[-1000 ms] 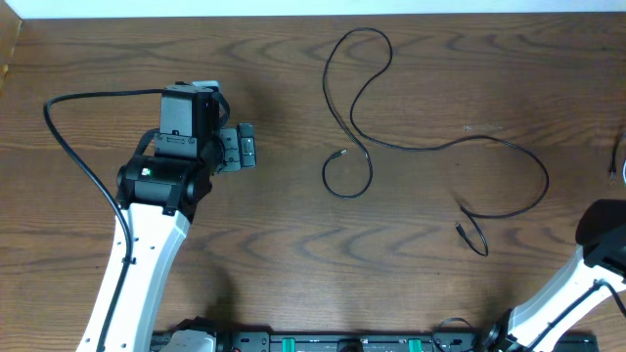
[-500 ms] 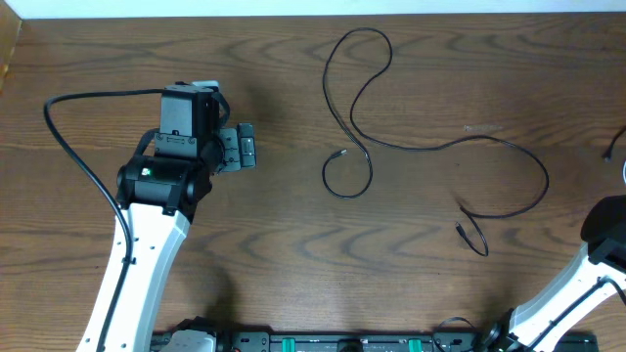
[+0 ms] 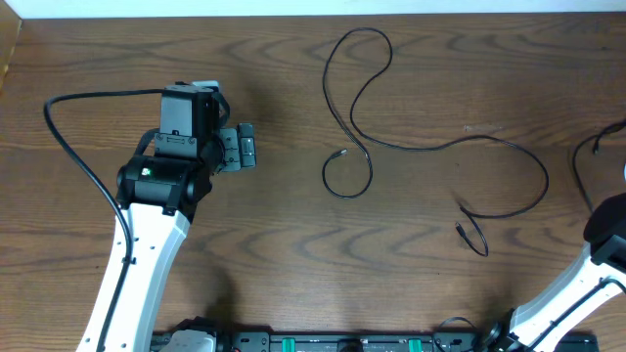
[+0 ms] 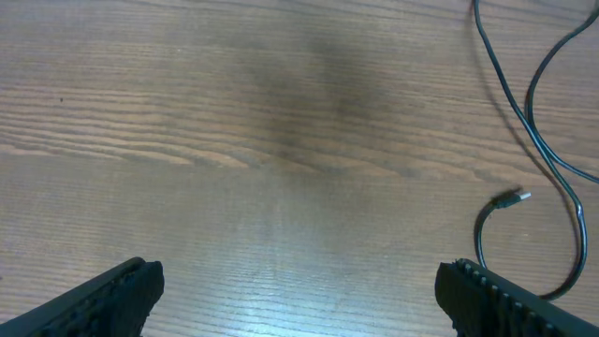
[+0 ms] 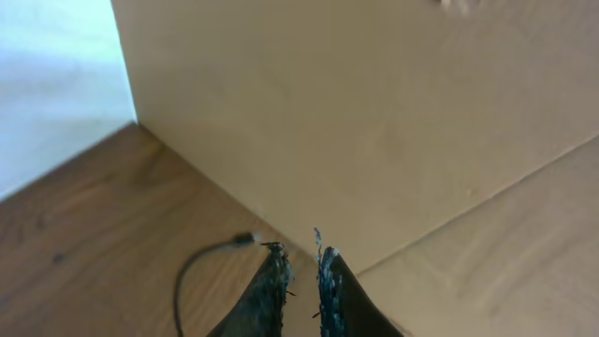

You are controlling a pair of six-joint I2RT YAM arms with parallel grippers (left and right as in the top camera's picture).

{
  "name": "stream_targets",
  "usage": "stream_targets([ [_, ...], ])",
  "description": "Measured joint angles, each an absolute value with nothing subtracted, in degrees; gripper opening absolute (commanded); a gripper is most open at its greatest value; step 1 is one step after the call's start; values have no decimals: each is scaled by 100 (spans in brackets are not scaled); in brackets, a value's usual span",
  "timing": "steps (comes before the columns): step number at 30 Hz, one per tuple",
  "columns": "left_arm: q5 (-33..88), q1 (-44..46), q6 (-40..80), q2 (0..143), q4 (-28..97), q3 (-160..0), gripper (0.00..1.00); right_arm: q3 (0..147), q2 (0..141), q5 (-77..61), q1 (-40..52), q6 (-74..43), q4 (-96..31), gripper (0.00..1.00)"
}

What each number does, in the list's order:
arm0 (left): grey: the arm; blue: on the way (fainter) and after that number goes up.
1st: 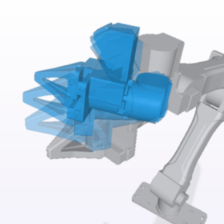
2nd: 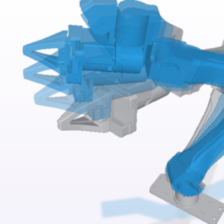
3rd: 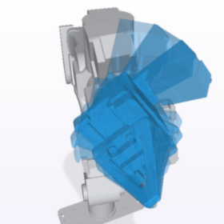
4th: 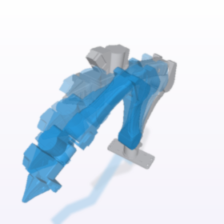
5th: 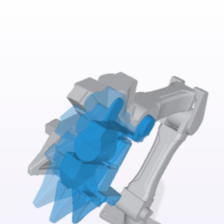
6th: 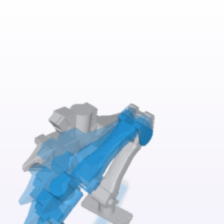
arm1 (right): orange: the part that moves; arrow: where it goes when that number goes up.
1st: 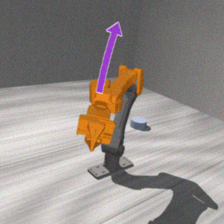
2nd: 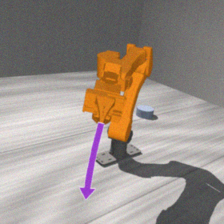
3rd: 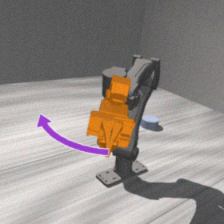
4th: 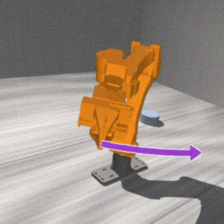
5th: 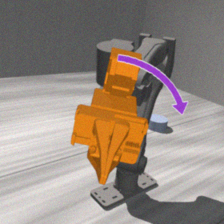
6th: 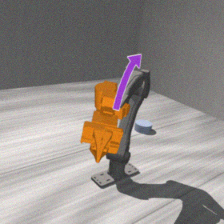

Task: Untangle cables
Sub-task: 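Pull the black cable up and off the table to the right, then return the right gripper to the remaining black cable at center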

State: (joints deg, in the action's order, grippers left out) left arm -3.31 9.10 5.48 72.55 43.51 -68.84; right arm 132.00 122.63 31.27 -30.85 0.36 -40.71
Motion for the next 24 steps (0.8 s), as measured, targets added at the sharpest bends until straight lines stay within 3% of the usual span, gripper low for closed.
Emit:
stream_targets([
  [9, -333, 910, 548, 7255, 4351, -6884, 98, 13194, 12263, 2982, -3087, 19, -4353, 18],
  [11, -333, 910, 548, 7255, 4353, -6884, 97, 13194, 12263, 2777, -3070, 30, -4536, 29],
  [14, -333, 910, 548, 7255, 4351, -6884, 97, 13192, 12263, 2141, -3022, 113, -4875, 58],
  [16, -331, 910, 548, 7255, 4353, -6884, 97, 13192, 12263, 1509, -2978, 202, -5124, 72],
  [23, -333, 910, 548, 7255, 4351, -6884, 97, 13192, 12263, -766, -2829, 322, -5819, 99],
  [24, -331, 910, 548, 7255, 4353, -6884, 97, 13192, 12263, -1022, -2790, 368, -5927, 99],
])
